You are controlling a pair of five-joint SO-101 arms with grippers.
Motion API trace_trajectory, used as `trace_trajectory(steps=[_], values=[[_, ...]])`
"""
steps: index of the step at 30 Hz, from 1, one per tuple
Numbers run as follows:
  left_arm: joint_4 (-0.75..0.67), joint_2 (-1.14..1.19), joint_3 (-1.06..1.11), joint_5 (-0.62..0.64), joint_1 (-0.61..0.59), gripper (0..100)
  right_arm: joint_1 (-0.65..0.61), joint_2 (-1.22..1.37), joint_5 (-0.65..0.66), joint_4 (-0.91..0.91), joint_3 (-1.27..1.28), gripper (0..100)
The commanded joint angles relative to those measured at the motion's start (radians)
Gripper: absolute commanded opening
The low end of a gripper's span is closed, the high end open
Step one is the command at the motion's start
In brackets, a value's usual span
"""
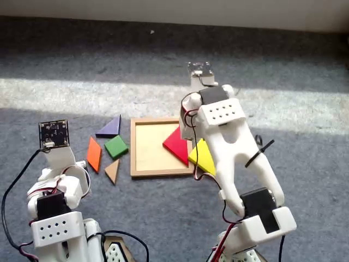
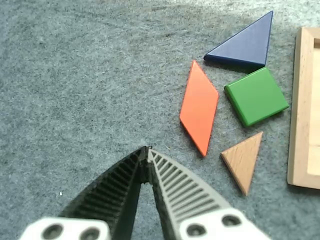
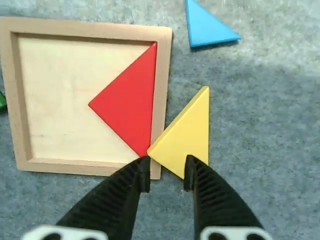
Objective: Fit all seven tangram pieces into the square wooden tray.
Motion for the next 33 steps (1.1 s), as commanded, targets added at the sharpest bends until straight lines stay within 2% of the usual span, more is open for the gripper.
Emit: trace_trajectory(steps=[1, 3, 7, 16, 33], values=[[-0.02, -0.008, -0.039, -0.003, -0.012, 1, 0.03, -0.073, 0.009, 0.05, -0.018, 26.2], [-0.02, -0.008, -0.038, -0.005, -0.012, 1, 0.022, -0.081, 0.035, 0.05, 0.033, 30.5], [-0.02, -0.008, -0.036, -0.005, -0.012, 1, -0.001, -0.131, 0.169, 0.005, 0.166, 30.7], [-0.02, -0.008, -0.036, -0.005, -0.007, 1, -0.001, -0.242, 0.331, -0.32, 0.522, 30.7], [-0.02, -0.008, -0.035, -0.005, -0.005, 1, -0.004, -0.205, 0.539, -0.631, 0.748, 29.6]])
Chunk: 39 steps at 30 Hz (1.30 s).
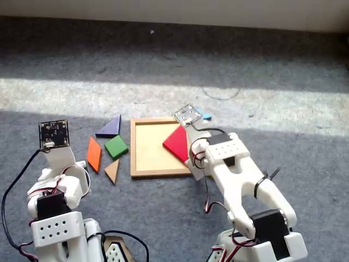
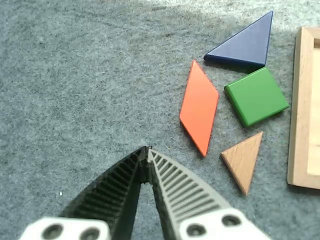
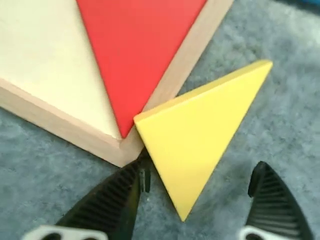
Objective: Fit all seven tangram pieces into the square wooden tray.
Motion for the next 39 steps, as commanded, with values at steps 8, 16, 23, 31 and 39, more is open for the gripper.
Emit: trace_trajectory(steps=[8, 16, 23, 31, 39], values=[[-0.02, -0.008, -0.035, -0.005, -0.005, 1, -0.062, 0.051, 0.025, -0.073, 0.007, 16.6], [-0.02, -0.008, -0.033, -0.005, -0.005, 1, -0.015, 0.019, 0.025, -0.073, 0.005, 4.2], [-0.02, -0.008, -0.033, -0.003, -0.005, 1, -0.016, -0.142, 0.028, -0.073, 0.012, 3.6], [-0.02, -0.008, -0.033, -0.003, -0.005, 1, -0.087, -0.151, 0.149, -0.073, -0.001, 3.6], [-0.02, -0.008, -0.033, -0.003, -0.005, 1, -0.186, -0.142, 0.284, -0.073, -0.107, 3.6]])
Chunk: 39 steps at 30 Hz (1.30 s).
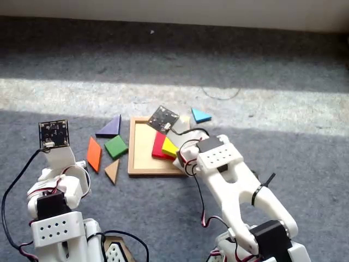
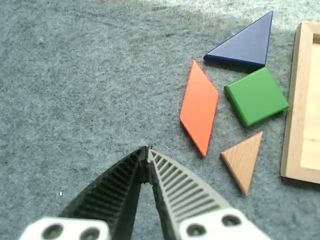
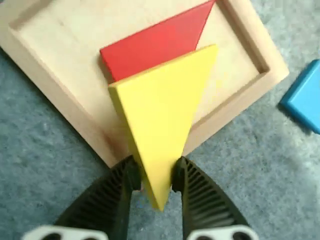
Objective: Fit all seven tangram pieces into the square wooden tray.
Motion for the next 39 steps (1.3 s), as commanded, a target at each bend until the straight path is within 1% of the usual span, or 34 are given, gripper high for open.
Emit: trace_trajectory(steps=[1, 6, 14, 17, 21, 25, 30, 34, 39], values=[[-0.02, -0.008, -0.033, -0.003, -0.005, 1, -0.047, -0.045, 0.06, -0.013, -0.082, 3.6], [-0.02, -0.008, -0.033, -0.003, -0.005, 1, -0.07, -0.027, 0.12, -0.013, -0.128, 3.6], [-0.02, -0.008, -0.033, -0.005, -0.005, 1, -0.065, 0.228, 0.114, -0.013, -0.285, 3.4], [-0.02, -0.008, -0.033, -0.005, -0.005, 1, -0.064, 0.255, 0.112, -0.01, -0.328, 3.3], [-0.02, -0.008, -0.033, -0.005, -0.005, 1, -0.048, 0.255, 0.06, -0.013, -0.346, 3.2], [-0.02, -0.008, -0.033, -0.005, -0.005, 1, -0.035, 0.255, 0.091, -0.073, -0.367, 0.5], [-0.02, -0.008, -0.033, -0.005, -0.005, 1, -0.036, 0.248, 0.081, -0.07, -0.371, 0.5], [-0.02, -0.008, -0.033, -0.005, -0.005, 1, -0.035, 0.14, -0.002, -0.068, -0.364, 0.5], [-0.021, -0.008, -0.033, -0.005, -0.005, 1, -0.042, -0.035, -0.064, 0.058, -0.328, 0.5]])
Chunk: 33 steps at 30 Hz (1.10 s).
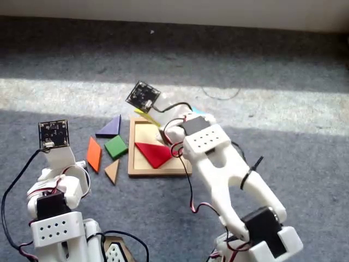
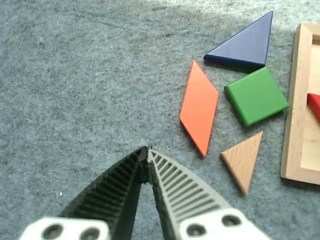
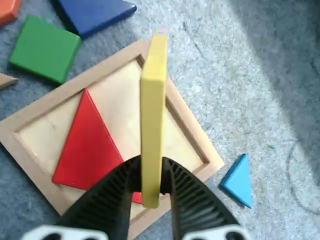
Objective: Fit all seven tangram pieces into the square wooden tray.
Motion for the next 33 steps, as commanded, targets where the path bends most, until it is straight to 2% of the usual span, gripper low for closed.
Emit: trace_trajectory(steps=[1, 12, 22, 28, 33], values=[[-0.021, -0.008, -0.033, -0.005, -0.005, 1, 0.008, -0.15, -0.058, 0.077, -0.004, 0.5], [-0.021, -0.008, -0.033, -0.005, -0.005, 1, -0.085, -0.163, -0.175, 0.349, -0.008, 0.5], [-0.021, -0.008, -0.033, -0.005, -0.005, 1, -0.208, -0.16, -0.209, 0.386, 0.061, 0.6], [-0.021, -0.008, -0.033, -0.005, -0.005, 1, -0.2, -0.05, -0.207, 0.341, 0.084, 0.6], [-0.021, -0.008, -0.033, -0.005, -0.005, 1, -0.108, 0.076, -0.206, 0.343, 0.042, 0.6]])
